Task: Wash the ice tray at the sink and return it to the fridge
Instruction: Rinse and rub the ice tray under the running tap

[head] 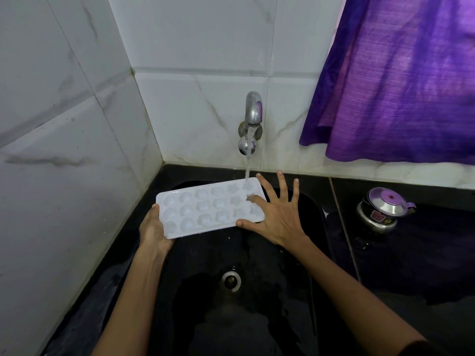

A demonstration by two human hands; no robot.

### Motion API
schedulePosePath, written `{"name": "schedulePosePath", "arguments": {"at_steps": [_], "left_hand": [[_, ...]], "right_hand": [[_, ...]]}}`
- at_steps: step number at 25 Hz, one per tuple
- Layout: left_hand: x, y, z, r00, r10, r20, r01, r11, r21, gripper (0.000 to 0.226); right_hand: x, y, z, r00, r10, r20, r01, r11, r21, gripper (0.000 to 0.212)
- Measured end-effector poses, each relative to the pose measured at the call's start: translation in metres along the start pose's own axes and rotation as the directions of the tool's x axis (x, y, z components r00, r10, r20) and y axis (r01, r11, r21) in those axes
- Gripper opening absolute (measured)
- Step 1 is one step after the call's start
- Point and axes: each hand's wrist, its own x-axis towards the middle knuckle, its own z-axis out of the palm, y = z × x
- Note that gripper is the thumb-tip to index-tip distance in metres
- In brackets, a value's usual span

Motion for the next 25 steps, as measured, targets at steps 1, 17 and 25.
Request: {"name": "schedulePosePath", "arguments": {"at_steps": [1,17,25], "left_hand": [[0.000,0.000,0.000,1.000,0.001,0.001,-0.001,1.000,0.000,0.030],[0.004,-0.010,0.005,0.998,-0.041,0.042,0.042,0.999,-0.010,0.032],[0.001,-0.013,0.008,0.998,-0.023,0.053,0.022,1.000,0.016,0.025]], "right_hand": [[0.000,0.000,0.000,1.000,-0.001,-0.006,0.001,1.000,-0.001,0.080],[-0.020,0.010,-0.007,0.986,-0.015,-0.164,0.027,0.997,0.073,0.049],[-0.025,0.012,-0.010,0.995,-0.006,-0.101,0.005,1.000,-0.004,0.049]]}}
